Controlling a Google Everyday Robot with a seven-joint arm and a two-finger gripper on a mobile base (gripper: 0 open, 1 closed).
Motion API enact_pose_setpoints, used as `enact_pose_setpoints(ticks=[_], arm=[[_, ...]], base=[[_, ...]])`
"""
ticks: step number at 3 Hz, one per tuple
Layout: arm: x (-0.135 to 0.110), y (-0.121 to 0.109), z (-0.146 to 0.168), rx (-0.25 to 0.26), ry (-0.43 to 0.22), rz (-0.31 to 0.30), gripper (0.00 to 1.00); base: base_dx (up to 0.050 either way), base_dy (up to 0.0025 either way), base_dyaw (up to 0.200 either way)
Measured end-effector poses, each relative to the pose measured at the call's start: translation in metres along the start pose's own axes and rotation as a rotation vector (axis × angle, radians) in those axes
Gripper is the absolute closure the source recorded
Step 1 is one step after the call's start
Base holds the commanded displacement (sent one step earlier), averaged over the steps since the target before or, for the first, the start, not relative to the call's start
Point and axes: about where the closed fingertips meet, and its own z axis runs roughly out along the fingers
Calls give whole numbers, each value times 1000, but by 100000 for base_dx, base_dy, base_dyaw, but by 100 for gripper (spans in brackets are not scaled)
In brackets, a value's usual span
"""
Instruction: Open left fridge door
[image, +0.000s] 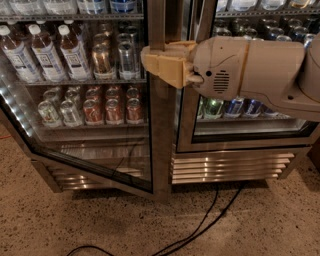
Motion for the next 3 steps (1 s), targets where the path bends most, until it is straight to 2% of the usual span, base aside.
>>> enact_pose_setpoints(ticks=[3], arm=[[0, 0, 0, -1, 0, 0, 100]], base=[[-4999, -3, 21]])
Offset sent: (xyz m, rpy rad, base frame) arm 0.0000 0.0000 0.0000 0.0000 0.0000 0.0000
